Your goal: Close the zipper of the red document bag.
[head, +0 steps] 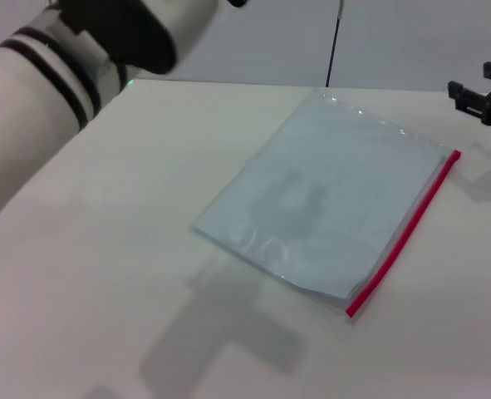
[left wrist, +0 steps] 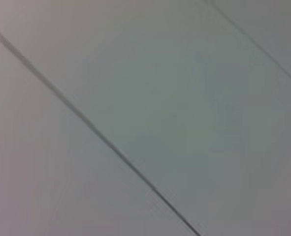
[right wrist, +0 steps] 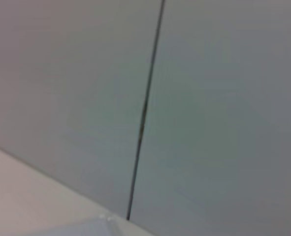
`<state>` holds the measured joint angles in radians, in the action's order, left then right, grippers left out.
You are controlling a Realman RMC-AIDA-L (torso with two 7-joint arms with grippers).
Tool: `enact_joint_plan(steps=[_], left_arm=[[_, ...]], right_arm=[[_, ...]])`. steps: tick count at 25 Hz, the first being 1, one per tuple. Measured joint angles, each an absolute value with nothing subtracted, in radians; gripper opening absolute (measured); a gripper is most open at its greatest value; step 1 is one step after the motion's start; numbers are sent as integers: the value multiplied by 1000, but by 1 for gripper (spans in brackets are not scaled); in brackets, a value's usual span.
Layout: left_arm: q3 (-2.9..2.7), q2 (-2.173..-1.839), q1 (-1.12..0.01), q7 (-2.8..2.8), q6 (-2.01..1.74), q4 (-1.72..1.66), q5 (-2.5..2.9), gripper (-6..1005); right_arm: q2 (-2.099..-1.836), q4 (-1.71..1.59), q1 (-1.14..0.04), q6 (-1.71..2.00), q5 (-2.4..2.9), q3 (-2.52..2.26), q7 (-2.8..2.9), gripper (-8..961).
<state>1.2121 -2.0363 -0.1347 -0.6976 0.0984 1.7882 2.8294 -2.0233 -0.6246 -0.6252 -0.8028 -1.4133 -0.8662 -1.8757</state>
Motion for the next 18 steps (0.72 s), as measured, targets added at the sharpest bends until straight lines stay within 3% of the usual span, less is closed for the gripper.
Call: enact_joint_plan(steps=[4, 9, 18], left_arm=[[1222, -2033, -139, -648, -58, 1679, 2726, 594], [1234, -2032, -174, -637, -189, 1519, 2540, 728], [1206, -2031, -227, -523, -465, 1207, 2373, 722]], right_arm=[[-2035, -619, -575, -847, -1629, -861, -2007, 651], [-2040, -578, -519, -919, -1877, -871, -2186, 657], [-2039, -283, -504, -1049, -2353, -861, -2632, 654]])
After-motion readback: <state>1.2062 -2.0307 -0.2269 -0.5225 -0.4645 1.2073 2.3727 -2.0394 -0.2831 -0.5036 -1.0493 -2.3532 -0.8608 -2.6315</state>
